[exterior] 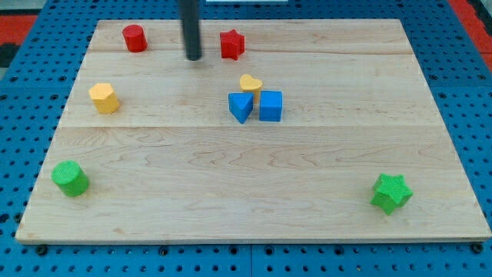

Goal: Move the yellow hexagon to the group of blocks

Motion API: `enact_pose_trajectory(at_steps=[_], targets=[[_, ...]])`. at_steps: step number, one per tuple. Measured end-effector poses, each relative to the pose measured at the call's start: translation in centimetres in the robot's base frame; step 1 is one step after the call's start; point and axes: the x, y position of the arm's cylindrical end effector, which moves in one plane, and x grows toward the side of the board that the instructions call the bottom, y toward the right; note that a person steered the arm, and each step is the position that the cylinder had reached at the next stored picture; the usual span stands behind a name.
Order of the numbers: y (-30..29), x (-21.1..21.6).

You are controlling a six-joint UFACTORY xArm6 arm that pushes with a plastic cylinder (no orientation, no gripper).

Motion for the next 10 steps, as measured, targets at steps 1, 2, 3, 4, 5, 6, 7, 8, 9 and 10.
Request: enact_pose_trajectory(at_steps=[1,2,3,4,5,6,7,8,9,10], targets=[[-4.4,1.6],[-11.1,2.3],[-14.5,5.7],[-11.2,10.9],[-2.6,11.2],[3.0,11.3],[-1.8,13.8],[4.7,14.6],[8.3,13.4],[8.3,12.8]])
